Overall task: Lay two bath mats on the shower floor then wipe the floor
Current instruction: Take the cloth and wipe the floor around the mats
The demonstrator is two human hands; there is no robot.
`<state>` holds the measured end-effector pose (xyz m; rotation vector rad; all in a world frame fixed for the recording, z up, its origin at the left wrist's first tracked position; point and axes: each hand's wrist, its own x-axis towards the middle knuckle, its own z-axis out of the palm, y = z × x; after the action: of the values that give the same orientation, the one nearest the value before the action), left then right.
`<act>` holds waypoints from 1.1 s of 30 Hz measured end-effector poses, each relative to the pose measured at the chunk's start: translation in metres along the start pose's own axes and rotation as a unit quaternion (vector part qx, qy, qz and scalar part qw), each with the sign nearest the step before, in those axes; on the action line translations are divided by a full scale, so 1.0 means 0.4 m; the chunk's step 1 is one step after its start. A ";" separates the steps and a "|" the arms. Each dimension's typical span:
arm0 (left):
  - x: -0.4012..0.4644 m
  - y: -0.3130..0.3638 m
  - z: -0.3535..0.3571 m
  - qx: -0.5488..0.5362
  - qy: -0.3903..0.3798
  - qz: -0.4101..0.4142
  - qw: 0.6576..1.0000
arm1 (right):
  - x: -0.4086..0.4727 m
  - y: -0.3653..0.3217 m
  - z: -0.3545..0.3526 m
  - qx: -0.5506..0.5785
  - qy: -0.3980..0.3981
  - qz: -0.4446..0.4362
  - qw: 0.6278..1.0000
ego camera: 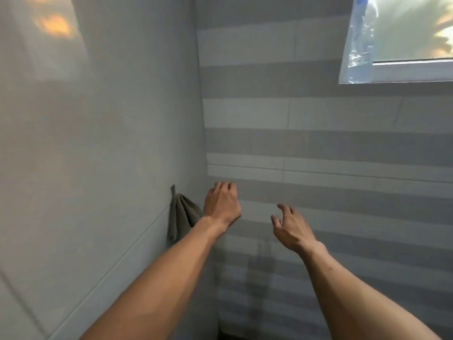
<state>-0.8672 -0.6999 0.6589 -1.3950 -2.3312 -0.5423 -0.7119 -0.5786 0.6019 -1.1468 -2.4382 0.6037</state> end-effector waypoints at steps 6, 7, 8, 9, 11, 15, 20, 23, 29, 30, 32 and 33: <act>-0.059 -0.158 -0.109 0.138 0.000 -0.163 0.977 | 0.059 -0.209 0.119 -0.003 -0.092 -0.117 0.989; -0.075 -0.175 -0.115 0.162 -0.017 -0.177 0.971 | 0.062 -0.242 0.138 0.003 -0.103 -0.129 0.986; -0.090 -0.186 -0.117 0.178 -0.034 -0.179 0.967 | 0.065 -0.274 0.155 0.010 -0.112 -0.140 0.984; -0.104 -0.191 -0.117 0.188 -0.047 -0.173 0.966 | 0.066 -0.304 0.171 0.017 -0.120 -0.151 0.981; -0.127 -0.192 -0.112 0.188 -0.063 -0.170 0.965 | 0.065 -0.359 0.197 0.039 -0.135 -0.165 0.976; -0.140 -0.191 -0.095 0.203 -0.073 -0.182 0.959 | 0.071 -0.426 0.218 0.080 -0.145 -0.136 0.977; -0.133 -0.196 -0.095 0.186 -0.053 -0.181 0.964 | 0.107 -0.420 0.175 0.110 -0.086 -0.096 0.986; -0.114 -0.191 -0.103 0.135 0.016 -0.180 0.974 | 0.141 -0.394 0.104 0.146 -0.010 -0.090 0.985; 0.004 -0.118 -0.127 0.048 0.115 -0.082 0.989 | 0.199 -0.311 -0.085 0.121 0.086 -0.084 0.985; 0.027 -0.100 -0.124 0.010 0.125 -0.073 0.989 | 0.202 -0.286 -0.113 0.112 0.094 -0.079 0.986; 0.075 -0.074 -0.094 -0.044 0.120 -0.061 0.990 | 0.199 -0.223 -0.169 0.085 0.106 -0.068 0.988; 0.098 -0.063 -0.069 -0.064 0.109 -0.053 0.991 | 0.194 -0.185 -0.194 0.069 0.106 -0.061 0.990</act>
<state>-0.9037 -0.6955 0.6988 -1.2025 -2.2345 -0.8456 -0.7655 -0.5431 0.7177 -0.9485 -2.2300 0.5709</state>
